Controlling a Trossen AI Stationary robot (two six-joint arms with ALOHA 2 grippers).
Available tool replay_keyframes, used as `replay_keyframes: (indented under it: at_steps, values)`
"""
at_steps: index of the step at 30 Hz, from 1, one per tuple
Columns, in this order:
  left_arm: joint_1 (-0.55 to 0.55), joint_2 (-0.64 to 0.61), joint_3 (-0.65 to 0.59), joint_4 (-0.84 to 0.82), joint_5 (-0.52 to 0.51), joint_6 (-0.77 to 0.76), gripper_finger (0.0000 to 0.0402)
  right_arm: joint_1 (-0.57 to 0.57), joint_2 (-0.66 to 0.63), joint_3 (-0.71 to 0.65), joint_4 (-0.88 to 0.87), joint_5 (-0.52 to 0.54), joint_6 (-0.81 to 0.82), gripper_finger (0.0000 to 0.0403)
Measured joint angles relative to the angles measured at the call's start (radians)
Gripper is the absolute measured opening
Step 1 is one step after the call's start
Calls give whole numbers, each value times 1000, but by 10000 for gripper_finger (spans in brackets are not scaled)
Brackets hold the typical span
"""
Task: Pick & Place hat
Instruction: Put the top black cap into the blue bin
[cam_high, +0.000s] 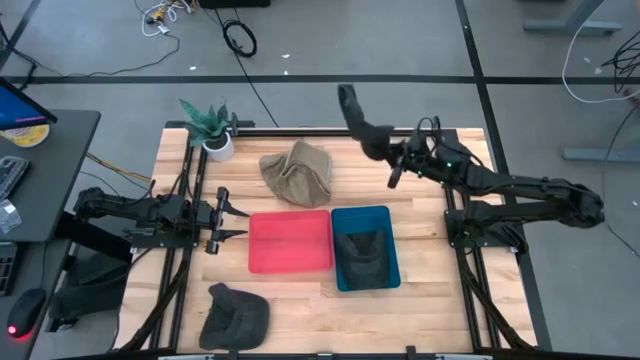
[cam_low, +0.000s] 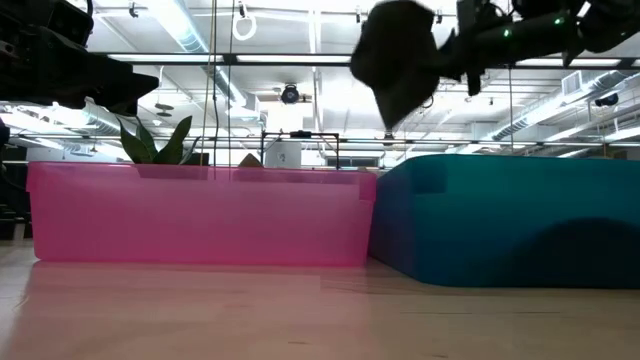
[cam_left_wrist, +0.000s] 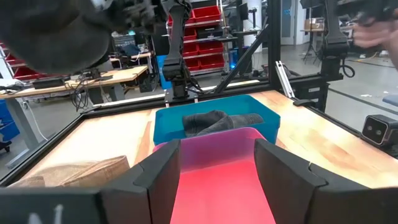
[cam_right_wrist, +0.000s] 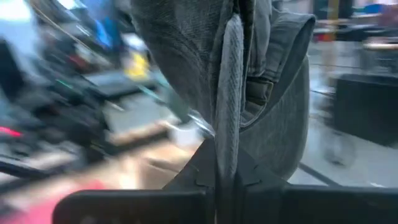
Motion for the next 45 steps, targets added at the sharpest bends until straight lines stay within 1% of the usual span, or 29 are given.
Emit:
replay_keyframes:
  at_steps: [3,5,10,15,16,17,19,27,29,32,35,38,45]
  values:
    - [0,0,0,0,0,0,209,62,-2,-17,90,-81,81,7]
    - [0,0,0,0,0,0,209,119,-2,-36,127,-107,121,7]
    - [0,0,0,0,0,0,209,264,-1,-95,244,-105,197,8]
    - [0,0,0,0,0,0,209,401,-1,-139,407,-103,198,8]
    - [0,0,0,0,0,0,209,428,-1,-143,435,-90,198,8]
    - [0,0,0,0,0,0,209,459,-2,-145,452,-65,197,8]
    - [0,0,0,0,0,0,209,522,-1,-149,457,21,198,8]
    - [0,0,0,0,0,0,209,847,5,-192,459,504,259,8]
    - [0,0,0,0,0,0,209,912,10,-215,489,605,279,8]
    - [0,0,0,0,0,0,209,984,31,-250,541,728,321,9]
    - [0,0,0,0,0,0,209,1021,56,-277,552,805,411,9]
    - [0,0,0,0,0,0,209,1039,103,-291,553,858,508,9]
    - [0,0,0,0,0,0,209,1083,268,-291,609,856,715,9]
